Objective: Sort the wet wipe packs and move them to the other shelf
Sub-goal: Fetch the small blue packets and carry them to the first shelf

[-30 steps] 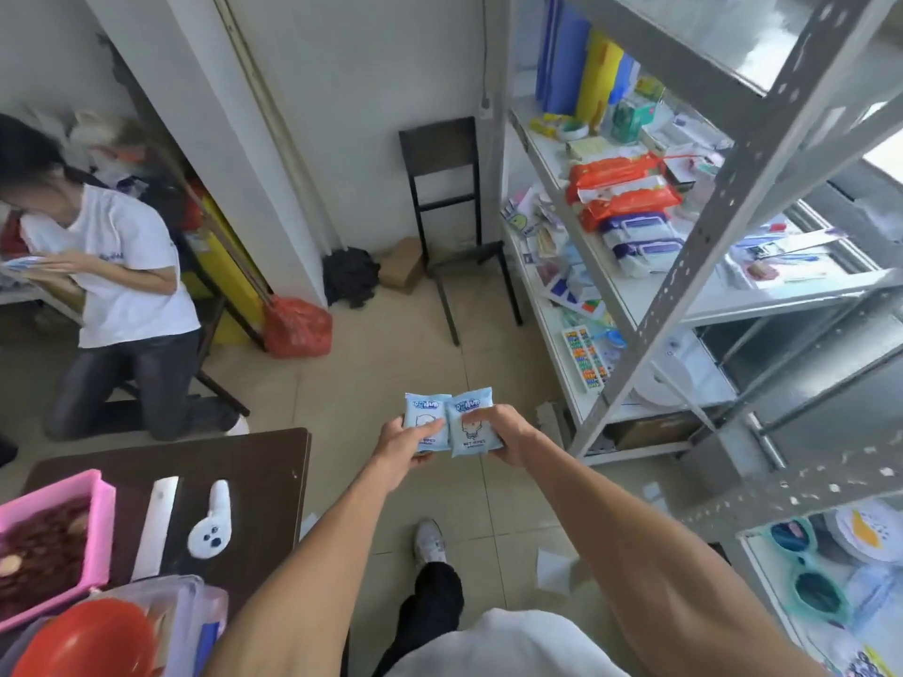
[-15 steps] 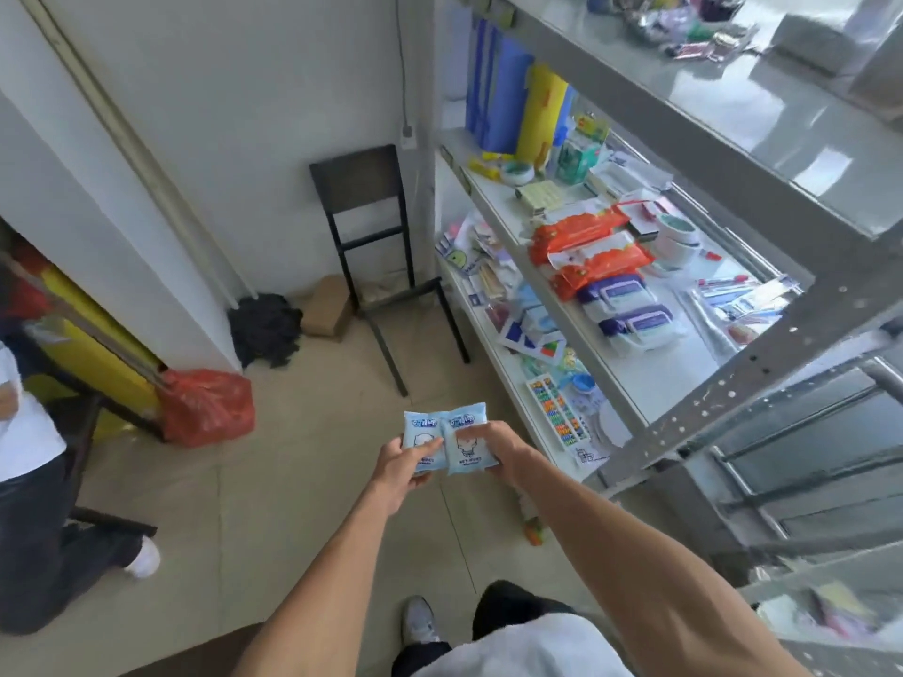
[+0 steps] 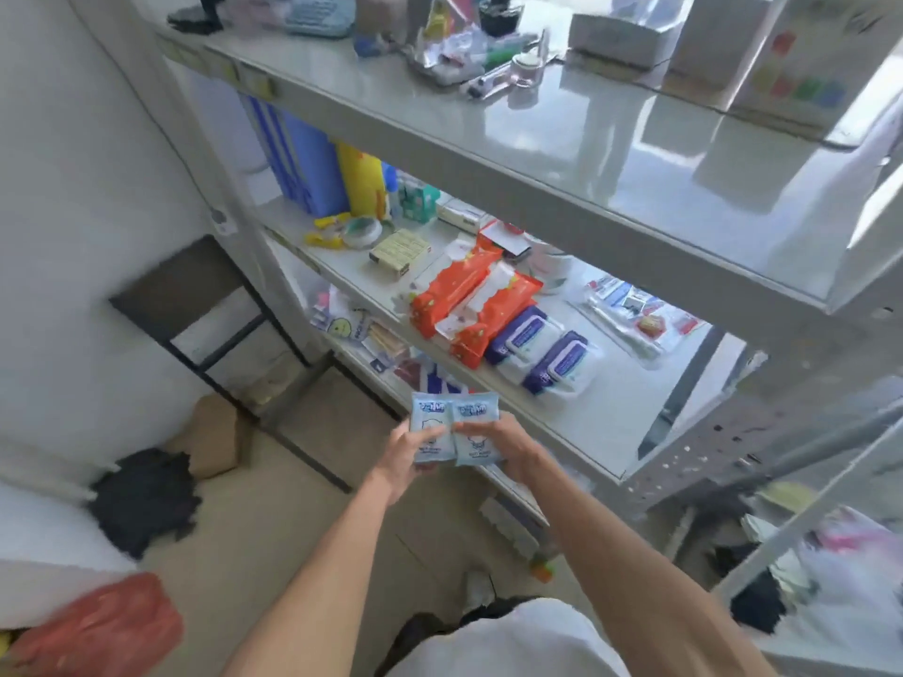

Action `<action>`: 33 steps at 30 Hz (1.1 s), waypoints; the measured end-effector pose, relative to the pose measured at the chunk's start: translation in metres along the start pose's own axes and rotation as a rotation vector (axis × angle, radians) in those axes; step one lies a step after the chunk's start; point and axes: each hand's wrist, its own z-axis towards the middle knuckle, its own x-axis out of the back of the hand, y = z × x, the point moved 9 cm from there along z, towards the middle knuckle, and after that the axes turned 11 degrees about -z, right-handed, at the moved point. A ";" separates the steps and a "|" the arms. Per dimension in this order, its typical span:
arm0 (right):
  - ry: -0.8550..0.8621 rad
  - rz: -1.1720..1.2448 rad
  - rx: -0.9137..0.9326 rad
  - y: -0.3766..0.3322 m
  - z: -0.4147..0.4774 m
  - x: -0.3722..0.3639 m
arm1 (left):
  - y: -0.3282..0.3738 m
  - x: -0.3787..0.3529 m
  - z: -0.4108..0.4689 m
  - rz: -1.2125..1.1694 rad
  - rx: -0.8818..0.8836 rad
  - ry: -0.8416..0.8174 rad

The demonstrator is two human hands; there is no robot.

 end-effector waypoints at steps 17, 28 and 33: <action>1.134 0.355 -0.126 0.046 -0.061 0.217 | 0.022 -0.270 0.116 0.872 -0.183 -0.532; 1.330 -0.015 -0.446 0.025 -0.088 0.202 | -0.001 -0.298 0.098 1.691 -0.603 -0.479; 1.336 -0.124 -0.487 0.027 -0.078 0.207 | 0.000 -0.291 0.117 1.751 -0.670 -0.443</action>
